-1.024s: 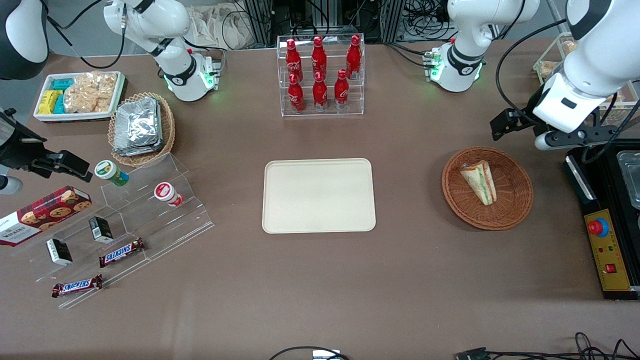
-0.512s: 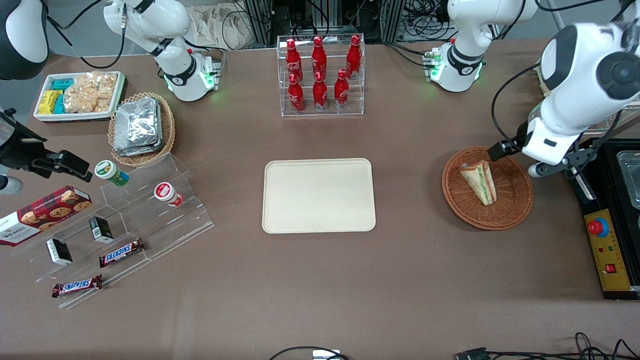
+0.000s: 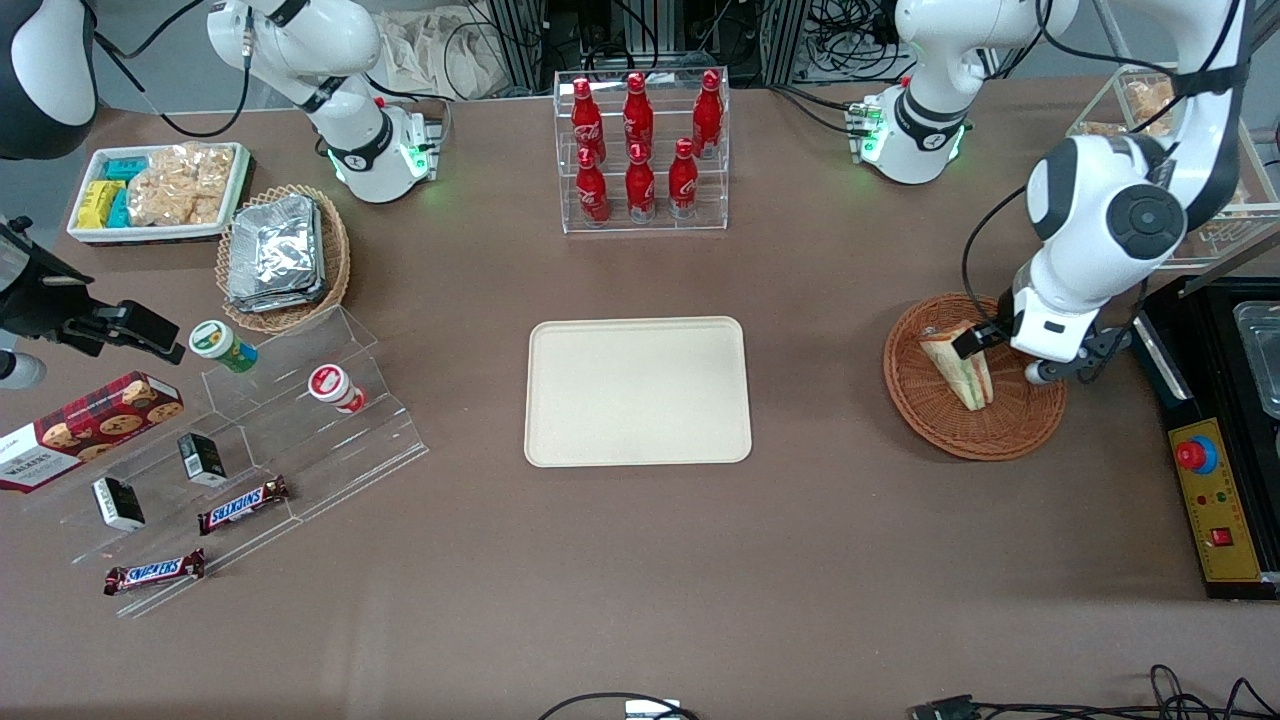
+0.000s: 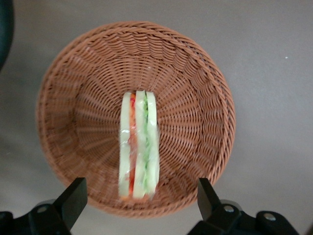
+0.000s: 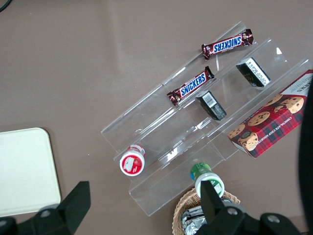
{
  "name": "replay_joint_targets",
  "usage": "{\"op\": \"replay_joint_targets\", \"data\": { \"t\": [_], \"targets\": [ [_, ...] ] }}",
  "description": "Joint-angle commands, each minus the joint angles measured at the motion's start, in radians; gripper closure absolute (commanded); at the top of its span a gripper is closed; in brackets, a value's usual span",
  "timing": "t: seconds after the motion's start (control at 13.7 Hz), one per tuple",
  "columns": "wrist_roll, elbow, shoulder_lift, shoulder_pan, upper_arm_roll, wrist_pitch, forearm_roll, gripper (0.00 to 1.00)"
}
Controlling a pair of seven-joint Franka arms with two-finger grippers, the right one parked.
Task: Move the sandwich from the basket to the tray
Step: 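Close the left gripper on the wrapped sandwich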
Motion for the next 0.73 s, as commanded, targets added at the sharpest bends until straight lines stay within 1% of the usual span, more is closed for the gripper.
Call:
{"op": "replay_joint_targets", "data": {
  "t": [0.0, 0.22, 0.51, 0.59, 0.66],
  "targets": [
    [-0.034, -0.105, 0.029, -0.001, 0.006, 0.152, 0.015, 0.0],
    [-0.032, -0.179, 0.083, -0.001, 0.018, 0.29, 0.016, 0.0],
    [-0.031, -0.179, 0.109, -0.001, 0.018, 0.298, 0.024, 0.0],
    [-0.031, -0.179, 0.109, -0.001, 0.018, 0.298, 0.032, 0.03],
    [-0.026, -0.179, 0.109, -0.001, 0.018, 0.298, 0.041, 0.22]
  ]
}}
